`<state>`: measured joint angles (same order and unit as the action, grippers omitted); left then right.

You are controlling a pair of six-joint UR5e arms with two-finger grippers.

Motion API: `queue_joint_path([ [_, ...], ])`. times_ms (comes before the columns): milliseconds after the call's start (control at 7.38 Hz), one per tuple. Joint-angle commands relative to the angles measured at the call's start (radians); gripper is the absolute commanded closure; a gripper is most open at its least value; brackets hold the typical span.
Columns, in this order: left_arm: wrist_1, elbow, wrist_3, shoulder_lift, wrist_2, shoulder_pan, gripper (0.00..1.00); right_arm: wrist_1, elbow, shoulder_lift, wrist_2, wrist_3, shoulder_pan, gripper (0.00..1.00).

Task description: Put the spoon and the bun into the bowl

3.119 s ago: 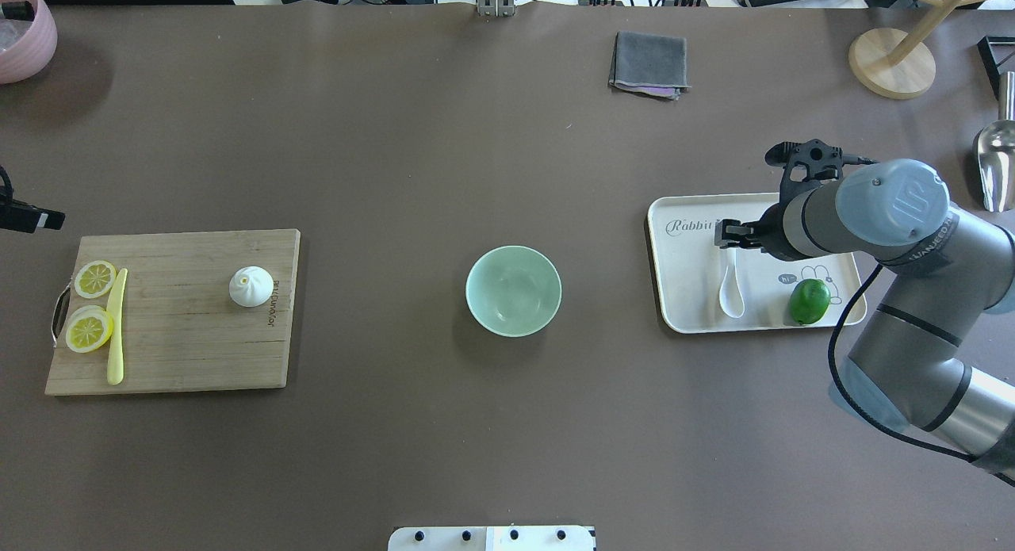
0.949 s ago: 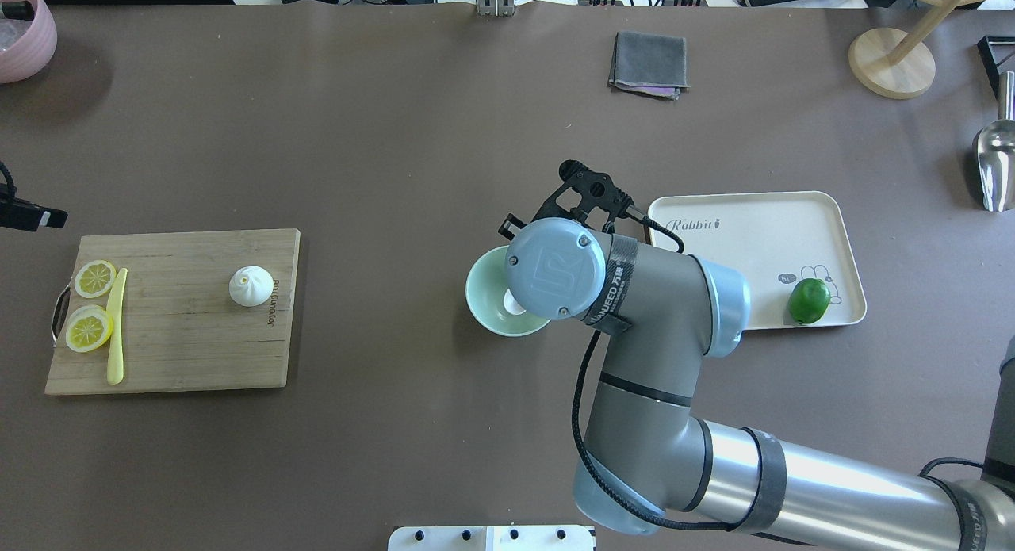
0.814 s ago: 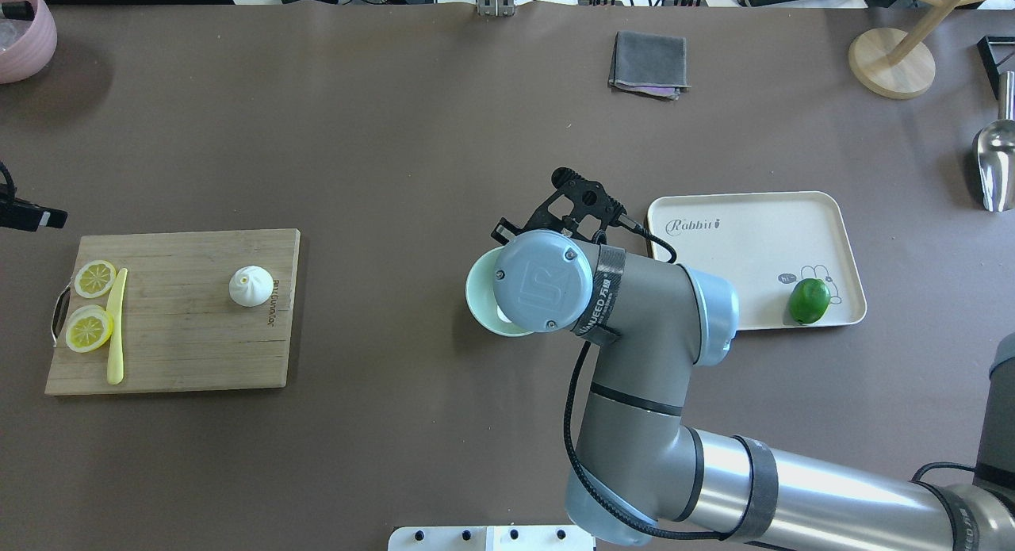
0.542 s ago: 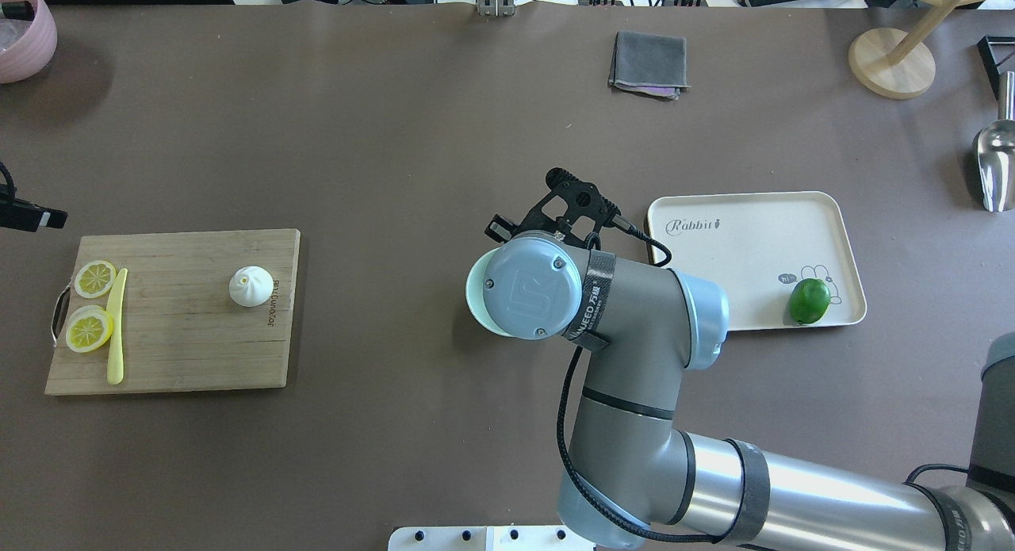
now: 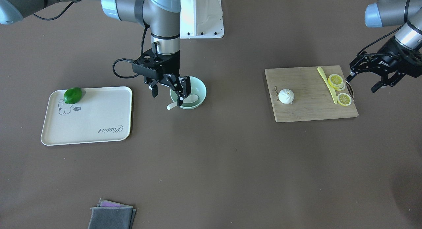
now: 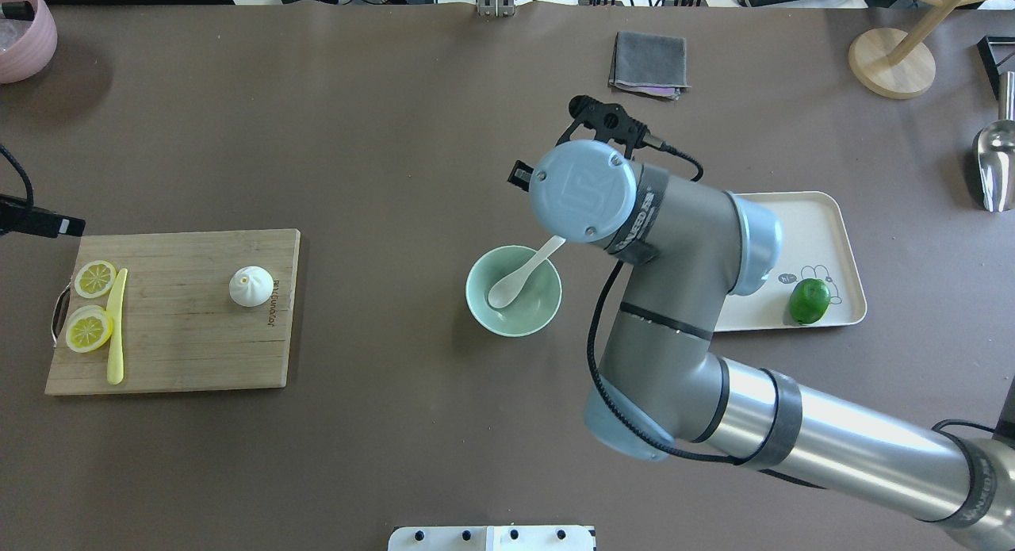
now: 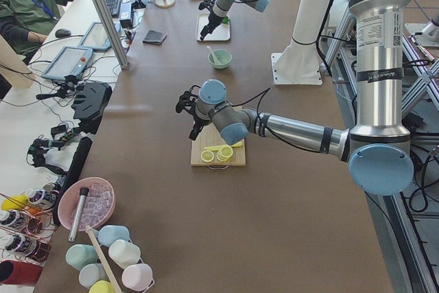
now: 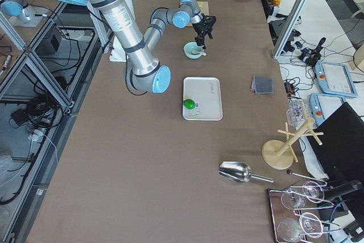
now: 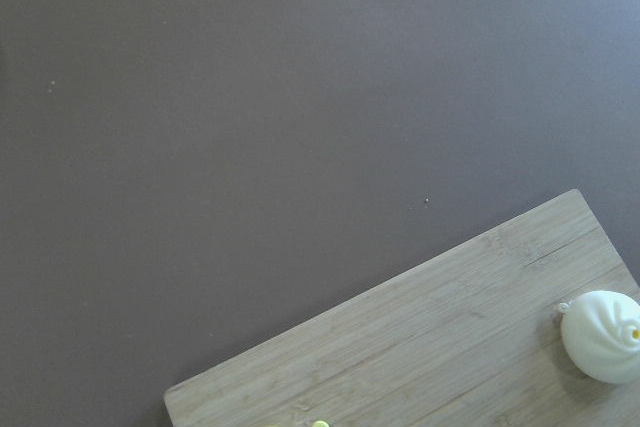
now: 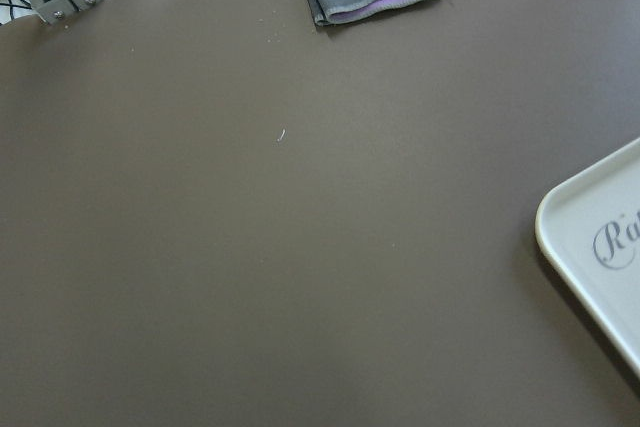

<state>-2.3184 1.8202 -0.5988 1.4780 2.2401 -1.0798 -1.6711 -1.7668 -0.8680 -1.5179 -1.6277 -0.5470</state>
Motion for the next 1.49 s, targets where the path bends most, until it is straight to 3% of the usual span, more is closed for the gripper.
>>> queue_joint_path([
  [0,-0.015,0.046,-0.178,-0.002,-0.164,0.172,0.02,0.007,-0.099,-0.115,-0.282,0.357,-0.196,0.0],
  [271,-0.015,0.068,-0.258,0.002,-0.34,0.335,0.02,0.005,-0.141,-0.247,-0.55,0.742,-0.414,0.0],
  [678,-0.01,0.035,-0.303,0.089,-0.503,0.495,0.03,0.007,-0.14,-0.371,-0.688,1.095,-0.55,0.0],
  [814,-0.009,-0.001,-0.33,0.132,-0.539,0.526,0.11,0.008,-0.141,-0.381,-0.693,1.106,-0.559,0.0],
  [949,-0.007,-0.027,-0.34,0.166,-0.55,0.532,0.5,0.008,-0.141,-0.384,-0.693,1.106,-0.561,0.0],
  [1085,-0.007,-0.032,-0.34,0.165,-0.551,0.532,1.0,0.007,-0.141,-0.384,-0.694,1.106,-0.564,0.0],
  [1356,-0.004,-0.022,-0.338,0.179,-0.548,0.515,1.0,0.008,-0.145,-0.385,-0.694,1.106,-0.565,0.0],
])
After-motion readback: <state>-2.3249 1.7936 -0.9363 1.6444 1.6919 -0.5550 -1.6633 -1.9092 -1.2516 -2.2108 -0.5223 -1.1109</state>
